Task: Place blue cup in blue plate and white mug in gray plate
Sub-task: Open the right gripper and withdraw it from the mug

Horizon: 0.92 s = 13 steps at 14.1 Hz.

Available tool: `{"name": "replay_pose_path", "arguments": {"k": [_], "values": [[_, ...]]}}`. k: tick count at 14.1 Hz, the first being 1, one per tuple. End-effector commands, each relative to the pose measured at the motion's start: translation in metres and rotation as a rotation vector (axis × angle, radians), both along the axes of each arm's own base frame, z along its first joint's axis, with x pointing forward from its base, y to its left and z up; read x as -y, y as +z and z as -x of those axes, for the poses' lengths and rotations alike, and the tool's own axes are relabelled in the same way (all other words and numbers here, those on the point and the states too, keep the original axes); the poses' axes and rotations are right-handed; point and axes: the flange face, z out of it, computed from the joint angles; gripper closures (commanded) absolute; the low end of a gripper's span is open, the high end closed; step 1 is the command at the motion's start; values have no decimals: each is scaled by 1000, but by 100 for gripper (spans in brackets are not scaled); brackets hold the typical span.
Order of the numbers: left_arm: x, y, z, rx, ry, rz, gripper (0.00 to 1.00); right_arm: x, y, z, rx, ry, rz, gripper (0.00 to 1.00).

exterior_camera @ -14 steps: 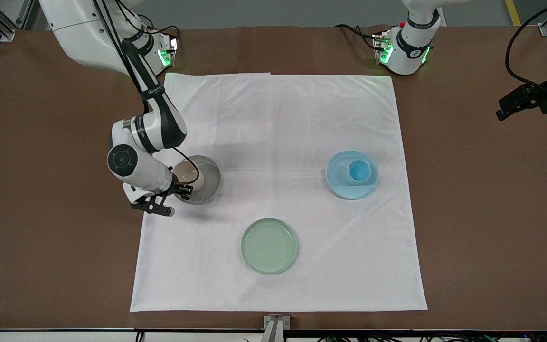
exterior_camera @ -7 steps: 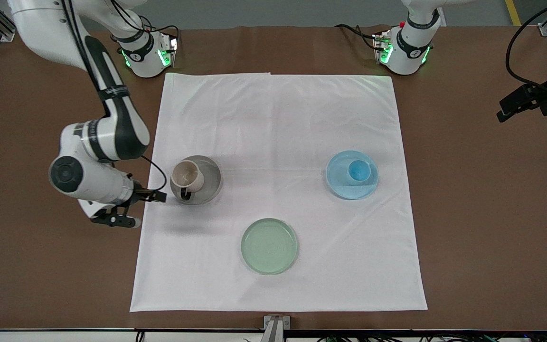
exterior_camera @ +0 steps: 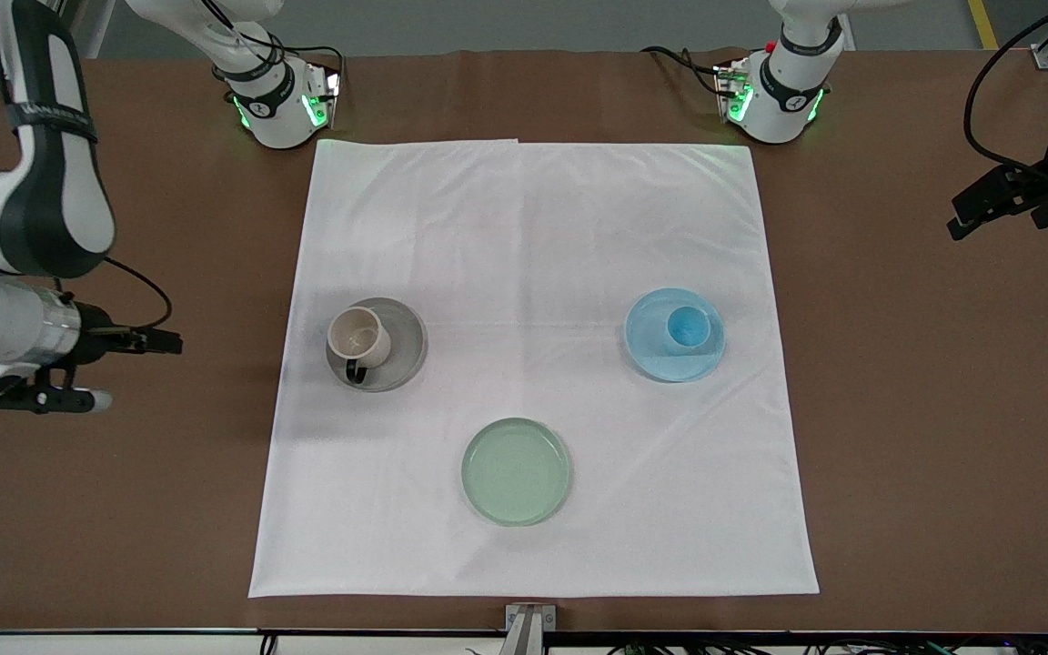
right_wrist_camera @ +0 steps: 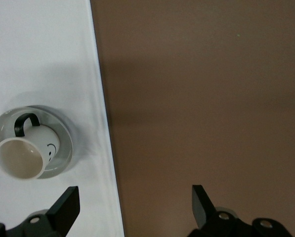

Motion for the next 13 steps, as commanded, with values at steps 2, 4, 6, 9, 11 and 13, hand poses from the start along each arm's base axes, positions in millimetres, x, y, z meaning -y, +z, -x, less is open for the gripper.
{"name": "replay_pose_path", "arguments": {"k": [2,4,6,9,11,13], "values": [[3,-5,-2,11,-16,15,0,19,42,-1,17,9,8,0],[1,-4,-3,13,-14,15,0,22,61,0,6,3,5,0],[1,-5,-3,13,-14,15,0,33,77,-1,41,-22,3,0],[1,-6,-3,7,-14,15,0,30,79,5,12,-34,-54,0],[1,-5,-2,5,-14,13,0,30,79,8,-11,-32,-49,0],[0,-2,1,5,-14,12,0,28,90,12,8,-31,-48,0]]}}
